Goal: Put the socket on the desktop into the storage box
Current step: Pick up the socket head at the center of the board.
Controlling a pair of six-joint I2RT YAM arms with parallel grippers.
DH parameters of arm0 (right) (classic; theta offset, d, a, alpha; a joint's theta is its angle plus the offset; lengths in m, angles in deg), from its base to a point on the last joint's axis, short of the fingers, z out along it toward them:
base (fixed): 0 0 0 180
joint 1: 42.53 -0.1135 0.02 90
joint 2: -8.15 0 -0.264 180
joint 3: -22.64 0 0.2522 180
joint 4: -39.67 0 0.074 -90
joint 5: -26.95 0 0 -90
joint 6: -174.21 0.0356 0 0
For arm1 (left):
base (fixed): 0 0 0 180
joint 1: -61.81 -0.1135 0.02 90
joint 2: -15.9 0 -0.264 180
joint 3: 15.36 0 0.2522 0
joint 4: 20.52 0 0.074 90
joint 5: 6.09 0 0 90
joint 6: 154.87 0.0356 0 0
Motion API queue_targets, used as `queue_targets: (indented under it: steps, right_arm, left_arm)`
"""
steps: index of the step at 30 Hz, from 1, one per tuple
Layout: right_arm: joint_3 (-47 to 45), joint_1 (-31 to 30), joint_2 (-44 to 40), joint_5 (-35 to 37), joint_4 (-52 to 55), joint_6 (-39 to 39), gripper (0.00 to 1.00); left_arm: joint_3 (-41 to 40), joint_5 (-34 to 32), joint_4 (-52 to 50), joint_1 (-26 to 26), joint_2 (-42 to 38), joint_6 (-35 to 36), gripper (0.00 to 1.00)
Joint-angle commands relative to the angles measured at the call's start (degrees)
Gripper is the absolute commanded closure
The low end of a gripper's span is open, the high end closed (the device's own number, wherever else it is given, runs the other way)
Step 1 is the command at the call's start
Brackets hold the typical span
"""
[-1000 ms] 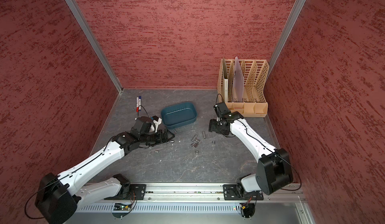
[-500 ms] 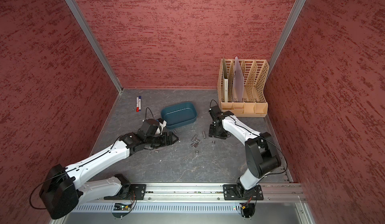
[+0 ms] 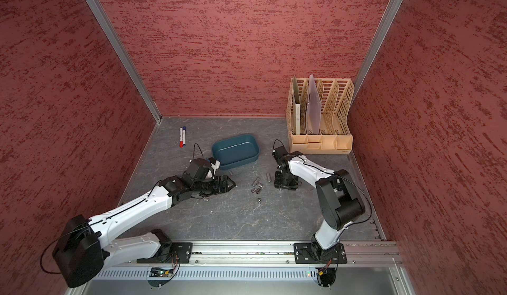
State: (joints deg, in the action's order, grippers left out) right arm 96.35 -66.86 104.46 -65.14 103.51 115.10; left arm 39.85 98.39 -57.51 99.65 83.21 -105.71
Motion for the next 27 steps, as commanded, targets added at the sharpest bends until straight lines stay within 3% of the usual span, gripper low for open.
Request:
queue_targets:
  steps: [1,10,18,27]
  right_arm:
    - [-0.33,-0.56,0.72,-0.21,-2.36,0.92,0.51]
    - [0.53,-0.53,3.07,-1.6,-4.14,1.45,0.64]
    - [0.75,-0.54,2.75,-2.04,-3.57,1.11,0.87]
    - [6.86,-2.0,-0.66,-1.77,1.64,0.31,0.9]
  left_arm:
    - [-0.47,-0.35,1.32,0.46,0.67,-0.51,0.13]
    - [-1.1,-0.76,1.58,0.92,0.72,-1.34,0.13]
    - [-1.02,-1.05,1.77,1.04,0.99,-1.48,0.13]
    - [-0.32,-1.31,0.32,-0.65,0.81,-1.47,0.13]
